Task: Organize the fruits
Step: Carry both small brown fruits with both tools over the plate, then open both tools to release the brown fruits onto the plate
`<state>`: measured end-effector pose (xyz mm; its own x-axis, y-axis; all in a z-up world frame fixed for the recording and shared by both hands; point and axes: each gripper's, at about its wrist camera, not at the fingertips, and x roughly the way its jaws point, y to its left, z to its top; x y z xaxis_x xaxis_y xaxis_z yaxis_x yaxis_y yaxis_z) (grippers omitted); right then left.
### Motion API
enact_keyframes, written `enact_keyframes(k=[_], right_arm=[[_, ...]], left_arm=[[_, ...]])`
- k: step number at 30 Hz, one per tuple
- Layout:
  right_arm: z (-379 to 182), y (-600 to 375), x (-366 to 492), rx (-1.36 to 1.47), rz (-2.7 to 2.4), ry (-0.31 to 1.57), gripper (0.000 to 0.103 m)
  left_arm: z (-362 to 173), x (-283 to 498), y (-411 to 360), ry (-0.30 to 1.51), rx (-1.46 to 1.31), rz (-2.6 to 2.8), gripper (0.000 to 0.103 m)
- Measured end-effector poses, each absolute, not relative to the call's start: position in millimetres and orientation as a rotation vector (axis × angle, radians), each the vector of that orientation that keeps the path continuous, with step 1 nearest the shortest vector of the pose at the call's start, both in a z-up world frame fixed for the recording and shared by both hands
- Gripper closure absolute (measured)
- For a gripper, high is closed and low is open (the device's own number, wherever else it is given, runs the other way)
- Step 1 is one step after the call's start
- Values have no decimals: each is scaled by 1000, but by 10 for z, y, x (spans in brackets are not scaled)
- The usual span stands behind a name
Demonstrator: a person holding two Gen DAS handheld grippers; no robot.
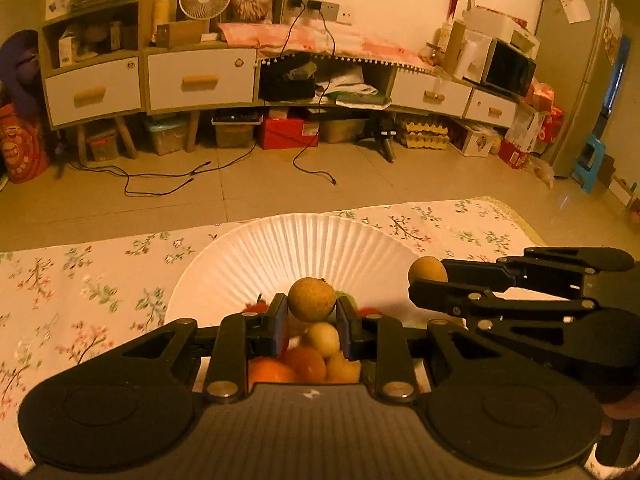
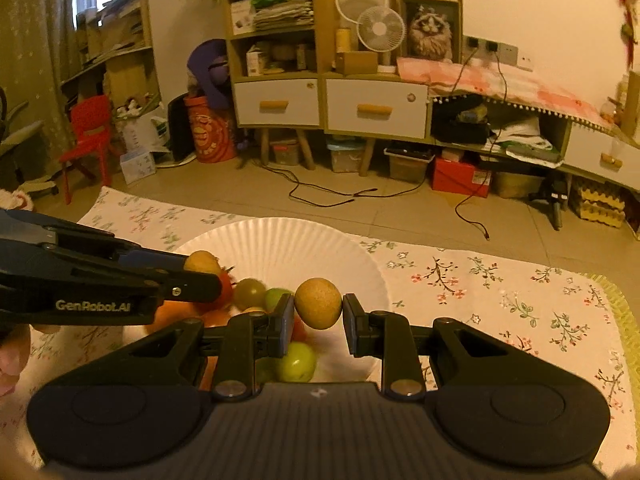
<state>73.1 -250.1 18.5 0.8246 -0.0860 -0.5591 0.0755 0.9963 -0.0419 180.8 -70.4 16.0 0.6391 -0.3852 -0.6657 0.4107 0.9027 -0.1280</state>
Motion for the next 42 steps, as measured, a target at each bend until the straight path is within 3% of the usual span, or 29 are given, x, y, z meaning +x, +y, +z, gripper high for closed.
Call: enact_keyframes(k=[31, 37, 42], right_arm=[[74, -2503, 913, -9, -73, 663, 77], [139, -2490, 851, -11, -85, 645, 68], [192, -2487, 742, -6, -106, 639, 55]], left_arm=[[51, 2271, -866, 827, 103, -405, 86], [164, 2201, -820, 798, 83, -399, 72], [267, 1993, -706, 766, 71, -372, 50]])
